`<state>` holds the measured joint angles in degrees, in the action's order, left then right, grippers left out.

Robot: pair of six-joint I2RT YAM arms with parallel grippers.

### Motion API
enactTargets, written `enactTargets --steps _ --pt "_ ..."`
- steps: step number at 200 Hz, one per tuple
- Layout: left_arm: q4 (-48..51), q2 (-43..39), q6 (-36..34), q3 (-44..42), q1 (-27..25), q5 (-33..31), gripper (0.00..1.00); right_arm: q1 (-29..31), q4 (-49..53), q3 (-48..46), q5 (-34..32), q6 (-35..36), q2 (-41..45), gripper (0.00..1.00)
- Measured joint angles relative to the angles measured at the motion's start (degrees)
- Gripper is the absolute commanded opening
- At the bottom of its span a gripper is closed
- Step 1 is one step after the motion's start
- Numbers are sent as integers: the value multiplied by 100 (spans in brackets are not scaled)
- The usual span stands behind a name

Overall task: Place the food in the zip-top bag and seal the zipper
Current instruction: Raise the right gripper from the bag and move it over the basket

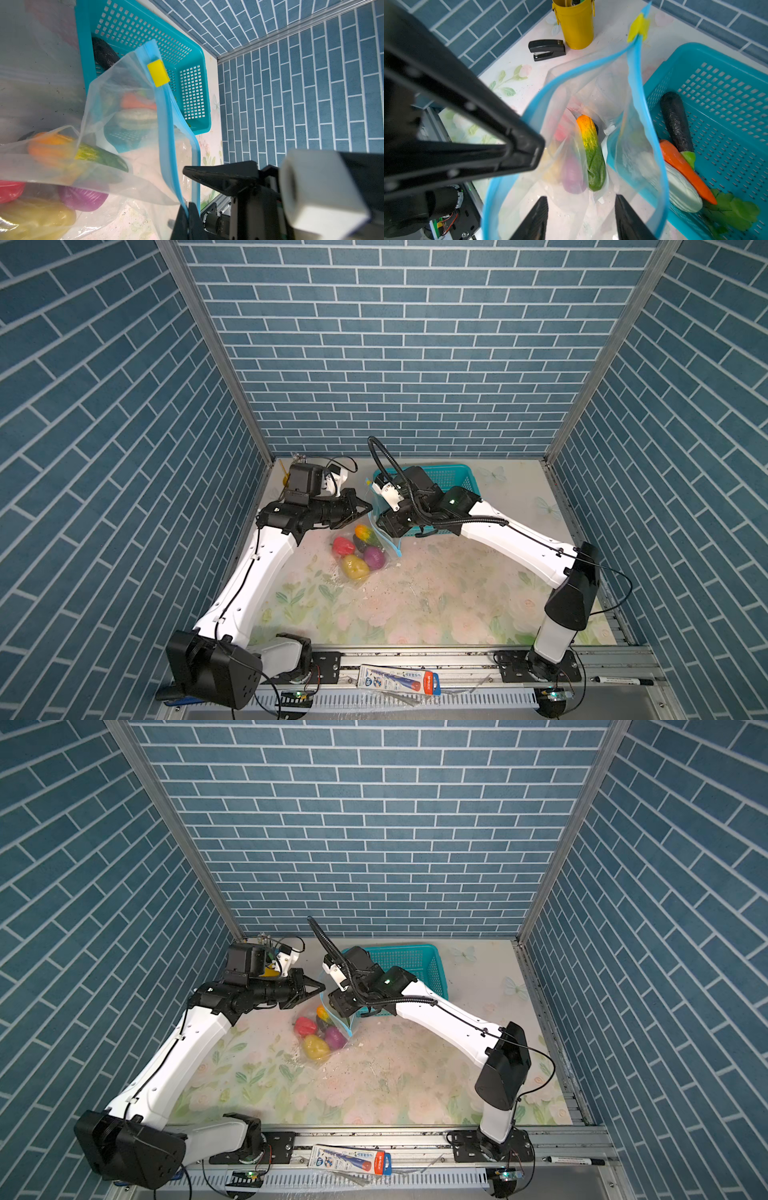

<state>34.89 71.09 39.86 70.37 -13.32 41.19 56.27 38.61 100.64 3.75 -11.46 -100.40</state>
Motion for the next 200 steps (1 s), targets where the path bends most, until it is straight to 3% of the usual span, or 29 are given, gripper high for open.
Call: enactTargets --steps 53,104,146,200 --pt "48 0 -35 0 0 -2 0 -164 -17 -33 -26 140 776 55" --pt "177 -7 -116 0 44 -2 0 -903 11 -240 15 149 863 55" --pt "341 -7 -173 81 66 -9 0 -1394 7 -297 105 151 627 54" --pt "654 -39 -275 393 70 -129 0 -1574 140 -286 192 149 -361 55"
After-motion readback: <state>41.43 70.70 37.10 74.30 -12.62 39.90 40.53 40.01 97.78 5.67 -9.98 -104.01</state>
